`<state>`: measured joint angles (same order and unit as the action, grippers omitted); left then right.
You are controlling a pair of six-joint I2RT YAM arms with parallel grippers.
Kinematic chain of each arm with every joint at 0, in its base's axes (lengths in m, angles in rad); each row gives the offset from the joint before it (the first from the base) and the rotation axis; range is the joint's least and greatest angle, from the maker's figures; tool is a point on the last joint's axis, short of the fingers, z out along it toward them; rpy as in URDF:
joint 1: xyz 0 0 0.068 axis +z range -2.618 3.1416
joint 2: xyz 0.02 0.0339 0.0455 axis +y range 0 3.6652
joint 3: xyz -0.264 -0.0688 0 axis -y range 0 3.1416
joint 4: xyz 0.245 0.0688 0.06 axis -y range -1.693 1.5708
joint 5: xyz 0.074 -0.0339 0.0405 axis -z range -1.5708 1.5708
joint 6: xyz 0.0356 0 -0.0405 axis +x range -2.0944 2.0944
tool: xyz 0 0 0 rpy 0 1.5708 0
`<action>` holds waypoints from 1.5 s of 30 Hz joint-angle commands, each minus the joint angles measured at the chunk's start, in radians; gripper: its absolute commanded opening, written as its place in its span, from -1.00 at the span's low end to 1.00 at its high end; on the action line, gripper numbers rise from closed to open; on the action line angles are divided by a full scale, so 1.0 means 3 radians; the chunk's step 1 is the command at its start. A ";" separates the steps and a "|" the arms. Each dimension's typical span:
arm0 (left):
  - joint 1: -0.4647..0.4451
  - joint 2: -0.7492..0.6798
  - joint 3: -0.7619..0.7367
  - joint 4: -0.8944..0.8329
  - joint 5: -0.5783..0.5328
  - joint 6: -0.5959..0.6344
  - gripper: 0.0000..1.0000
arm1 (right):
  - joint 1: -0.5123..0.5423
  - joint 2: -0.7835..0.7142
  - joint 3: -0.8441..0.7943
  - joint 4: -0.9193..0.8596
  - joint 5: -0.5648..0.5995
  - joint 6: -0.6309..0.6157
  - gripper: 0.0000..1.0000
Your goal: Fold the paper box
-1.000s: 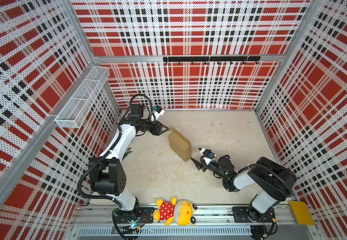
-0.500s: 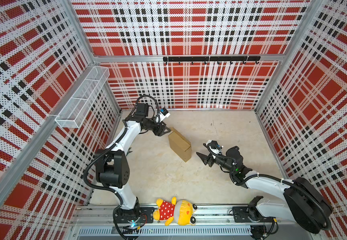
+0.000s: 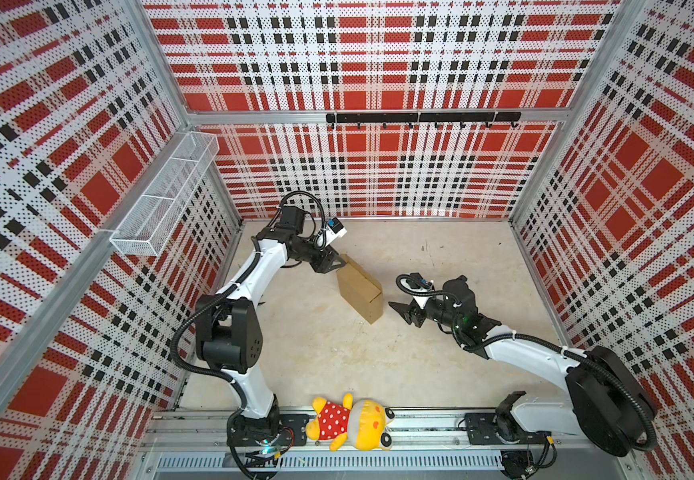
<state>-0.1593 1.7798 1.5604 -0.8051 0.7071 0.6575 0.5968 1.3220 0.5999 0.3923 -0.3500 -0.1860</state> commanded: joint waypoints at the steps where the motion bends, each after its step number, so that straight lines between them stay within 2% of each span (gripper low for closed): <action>1: -0.0031 0.0009 0.0071 -0.0129 0.0103 -0.0034 -0.07 | -0.0004 0.0030 0.0162 -0.0018 -0.0143 -0.0156 0.25; 10: -0.0073 0.0052 0.0091 -0.0131 0.0081 -0.0162 -0.21 | -0.0005 0.0144 0.0258 0.0029 -0.0199 -0.0163 0.18; 26: -0.0134 -0.0157 -0.0213 0.0204 0.0026 -0.0764 -0.46 | -0.0003 0.0240 0.0316 0.0149 -0.0225 -0.0085 0.11; 39: -0.0152 -0.0331 -0.0332 0.0335 -0.0107 -0.0991 -0.52 | -0.0005 0.0124 0.0260 0.0146 -0.0184 -0.0063 0.07; 45: -0.0186 -0.0334 -0.0369 0.0393 -0.0160 -0.1117 -0.63 | -0.0005 0.0139 0.0255 0.0151 -0.0195 -0.0005 0.04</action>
<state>-0.2028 1.7092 1.4654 -0.7090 0.6682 0.3504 0.5968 1.3823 0.6724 0.3939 -0.3996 -0.1913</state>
